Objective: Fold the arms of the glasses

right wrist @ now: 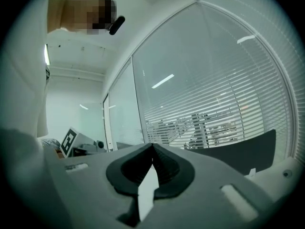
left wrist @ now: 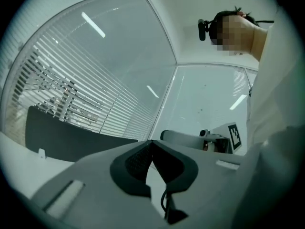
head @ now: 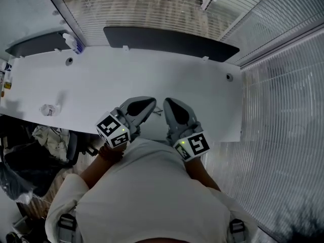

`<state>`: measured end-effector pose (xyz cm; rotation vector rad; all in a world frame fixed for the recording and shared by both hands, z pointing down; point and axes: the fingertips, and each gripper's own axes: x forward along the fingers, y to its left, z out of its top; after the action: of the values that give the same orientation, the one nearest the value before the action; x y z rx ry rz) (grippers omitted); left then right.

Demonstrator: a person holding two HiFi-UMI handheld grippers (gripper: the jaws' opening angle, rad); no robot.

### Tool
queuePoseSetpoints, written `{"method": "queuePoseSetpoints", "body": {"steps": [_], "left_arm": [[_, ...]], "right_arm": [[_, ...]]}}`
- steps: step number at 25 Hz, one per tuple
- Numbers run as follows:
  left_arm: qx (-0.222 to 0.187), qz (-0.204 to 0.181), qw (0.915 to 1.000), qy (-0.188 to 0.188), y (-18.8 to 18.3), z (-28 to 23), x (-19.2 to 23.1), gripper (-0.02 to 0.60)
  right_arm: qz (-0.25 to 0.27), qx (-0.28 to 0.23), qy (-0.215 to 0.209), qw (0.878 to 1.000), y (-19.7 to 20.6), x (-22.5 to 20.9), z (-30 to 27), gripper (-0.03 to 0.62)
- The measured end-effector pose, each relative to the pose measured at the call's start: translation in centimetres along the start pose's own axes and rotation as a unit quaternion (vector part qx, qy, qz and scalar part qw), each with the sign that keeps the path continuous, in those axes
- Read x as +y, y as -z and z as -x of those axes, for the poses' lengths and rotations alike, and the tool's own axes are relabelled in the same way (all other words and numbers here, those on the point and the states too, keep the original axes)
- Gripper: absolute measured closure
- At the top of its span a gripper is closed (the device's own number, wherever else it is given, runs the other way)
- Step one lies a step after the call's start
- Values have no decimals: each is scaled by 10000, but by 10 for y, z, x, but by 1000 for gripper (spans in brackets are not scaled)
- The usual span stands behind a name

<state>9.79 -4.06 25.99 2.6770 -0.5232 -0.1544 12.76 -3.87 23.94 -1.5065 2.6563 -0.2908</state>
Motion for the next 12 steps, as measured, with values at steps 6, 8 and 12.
{"method": "queuePoseSetpoints", "body": {"steps": [6,8,12], "left_arm": [[103,94,9998,-125,4,-5,-1,583],[95,105,9998,-155,7,-6,2,583],[62,104,9997,-198,8,-5,6,583]], "right_arm": [[-151,158,22,9998,12,0,-1,594],[-158,161,19,9997,13,-1,-2,594],[-132,168,12,9998,11,-1,-1,594]]}}
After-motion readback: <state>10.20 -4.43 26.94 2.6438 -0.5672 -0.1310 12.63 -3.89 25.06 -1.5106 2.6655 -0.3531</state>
